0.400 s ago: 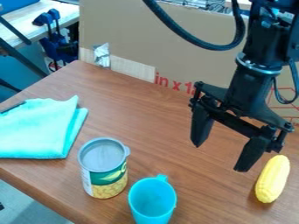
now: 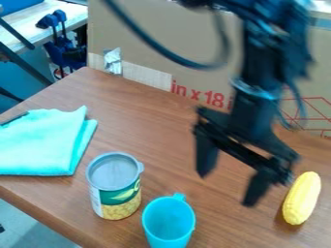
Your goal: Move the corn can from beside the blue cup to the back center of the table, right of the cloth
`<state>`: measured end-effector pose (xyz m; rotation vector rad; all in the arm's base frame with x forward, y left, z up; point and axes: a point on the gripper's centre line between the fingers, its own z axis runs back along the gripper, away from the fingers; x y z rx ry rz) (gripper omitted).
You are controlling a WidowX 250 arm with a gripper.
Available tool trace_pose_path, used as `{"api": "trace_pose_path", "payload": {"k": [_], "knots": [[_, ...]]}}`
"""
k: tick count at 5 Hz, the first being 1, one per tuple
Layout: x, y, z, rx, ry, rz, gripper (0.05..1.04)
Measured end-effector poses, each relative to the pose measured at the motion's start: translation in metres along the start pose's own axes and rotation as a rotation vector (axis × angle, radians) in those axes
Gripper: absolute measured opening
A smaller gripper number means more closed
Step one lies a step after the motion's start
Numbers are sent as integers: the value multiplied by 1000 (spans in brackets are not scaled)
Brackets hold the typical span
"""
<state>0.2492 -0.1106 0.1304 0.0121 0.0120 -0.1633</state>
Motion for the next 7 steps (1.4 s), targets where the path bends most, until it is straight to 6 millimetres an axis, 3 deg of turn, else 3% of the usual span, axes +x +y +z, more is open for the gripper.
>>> {"api": "trace_pose_path", "payload": {"k": [1,2,3,5,7], "knots": [[-2,36,23,-8,-60,-17,1001],[-13,70,31,-6,-53,-61,1001],[-17,93,20,-12,17,-71,1001],[-43,99,-19,-6,159,-25,1001],[-47,89,-40,-34,165,6,1001]]}}
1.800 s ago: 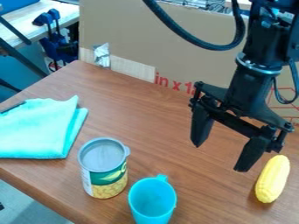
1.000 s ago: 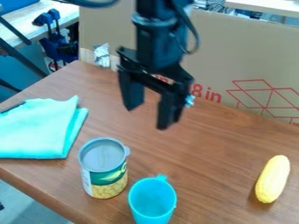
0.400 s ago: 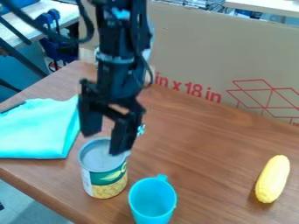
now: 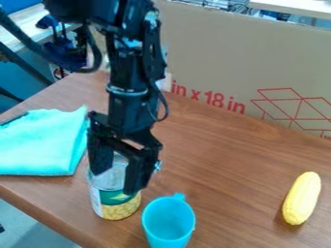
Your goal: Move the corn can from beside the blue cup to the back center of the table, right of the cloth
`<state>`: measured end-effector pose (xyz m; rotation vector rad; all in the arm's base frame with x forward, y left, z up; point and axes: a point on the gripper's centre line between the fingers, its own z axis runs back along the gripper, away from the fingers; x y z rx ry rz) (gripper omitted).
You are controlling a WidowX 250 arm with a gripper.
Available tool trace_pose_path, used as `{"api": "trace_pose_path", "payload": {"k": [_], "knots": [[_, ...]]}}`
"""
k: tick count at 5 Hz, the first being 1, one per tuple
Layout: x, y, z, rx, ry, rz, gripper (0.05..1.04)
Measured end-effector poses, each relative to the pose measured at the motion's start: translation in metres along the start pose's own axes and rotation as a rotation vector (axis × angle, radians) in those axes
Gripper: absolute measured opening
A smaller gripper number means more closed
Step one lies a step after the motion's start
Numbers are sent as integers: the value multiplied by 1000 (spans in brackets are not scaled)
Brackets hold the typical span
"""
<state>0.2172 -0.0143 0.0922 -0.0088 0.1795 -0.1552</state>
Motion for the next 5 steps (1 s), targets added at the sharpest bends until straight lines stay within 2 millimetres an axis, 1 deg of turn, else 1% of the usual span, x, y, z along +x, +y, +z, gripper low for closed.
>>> {"api": "trace_pose_path", "payload": {"k": [1,2,4,5], "knots": [[-1,5,-8,-21,18,33,1001],[3,10,-19,-51,55,54,1001],[20,19,-26,-74,87,88,1001],[36,23,-24,-67,77,84,1001]]}}
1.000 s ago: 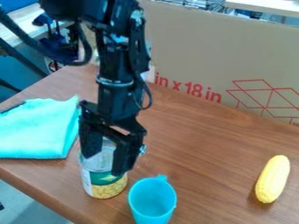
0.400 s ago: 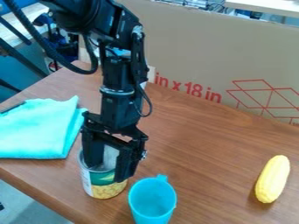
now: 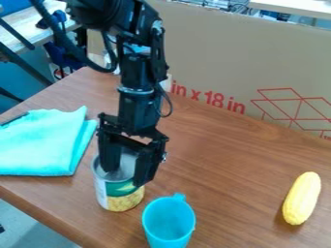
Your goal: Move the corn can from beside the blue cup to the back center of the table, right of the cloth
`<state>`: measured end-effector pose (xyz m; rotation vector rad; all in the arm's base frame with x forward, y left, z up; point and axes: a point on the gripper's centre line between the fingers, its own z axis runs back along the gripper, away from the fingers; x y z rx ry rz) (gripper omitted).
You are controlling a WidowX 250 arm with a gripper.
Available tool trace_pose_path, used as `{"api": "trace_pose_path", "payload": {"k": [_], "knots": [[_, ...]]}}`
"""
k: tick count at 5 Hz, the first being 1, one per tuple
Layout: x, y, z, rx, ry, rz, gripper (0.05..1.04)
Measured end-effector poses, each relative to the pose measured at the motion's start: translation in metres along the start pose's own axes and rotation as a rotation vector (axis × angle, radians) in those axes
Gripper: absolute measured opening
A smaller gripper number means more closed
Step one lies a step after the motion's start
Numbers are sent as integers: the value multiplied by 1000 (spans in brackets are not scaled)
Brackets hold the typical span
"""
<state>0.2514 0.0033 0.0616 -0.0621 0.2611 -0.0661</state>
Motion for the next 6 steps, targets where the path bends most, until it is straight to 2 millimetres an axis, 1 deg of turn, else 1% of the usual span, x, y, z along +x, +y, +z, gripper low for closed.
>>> {"api": "trace_pose_path", "payload": {"k": [2,3,4,5,6], "knots": [[55,-9,17,38,-68,-141,1001],[75,-15,24,37,-107,-204,1001],[96,-22,28,-16,-168,-261,1001],[118,-30,36,-64,-228,-283,1001],[130,-34,49,-86,-299,-279,1001]]}}
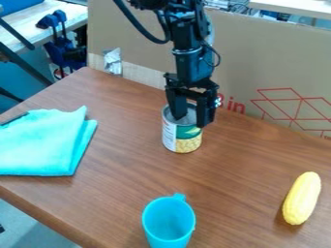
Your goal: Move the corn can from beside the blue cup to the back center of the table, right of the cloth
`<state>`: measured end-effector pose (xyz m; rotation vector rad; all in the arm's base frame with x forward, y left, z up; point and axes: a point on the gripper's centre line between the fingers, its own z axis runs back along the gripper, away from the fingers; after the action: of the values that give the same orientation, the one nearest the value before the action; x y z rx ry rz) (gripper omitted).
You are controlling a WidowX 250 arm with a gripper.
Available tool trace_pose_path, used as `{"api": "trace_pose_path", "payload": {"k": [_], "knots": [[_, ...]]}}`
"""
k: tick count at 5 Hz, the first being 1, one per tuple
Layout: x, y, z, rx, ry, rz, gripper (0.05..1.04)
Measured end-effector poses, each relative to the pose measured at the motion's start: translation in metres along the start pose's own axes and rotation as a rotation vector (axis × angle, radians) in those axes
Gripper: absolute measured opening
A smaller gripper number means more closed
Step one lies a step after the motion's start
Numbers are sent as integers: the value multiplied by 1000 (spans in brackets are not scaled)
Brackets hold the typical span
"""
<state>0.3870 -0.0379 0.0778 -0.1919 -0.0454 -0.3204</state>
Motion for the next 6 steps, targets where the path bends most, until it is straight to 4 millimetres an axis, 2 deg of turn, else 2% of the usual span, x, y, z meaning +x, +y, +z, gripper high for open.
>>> {"api": "trace_pose_path", "payload": {"k": [1,2,3,4,5,6], "knots": [[5,3,3,-6,-33,15,1001],[-5,2,6,39,9,66,1001],[-37,-14,44,191,-75,110,1001],[-62,-40,102,290,-215,120,1001],[-78,-49,115,322,-233,142,1001],[-112,-57,114,353,-139,236,1001]]}}
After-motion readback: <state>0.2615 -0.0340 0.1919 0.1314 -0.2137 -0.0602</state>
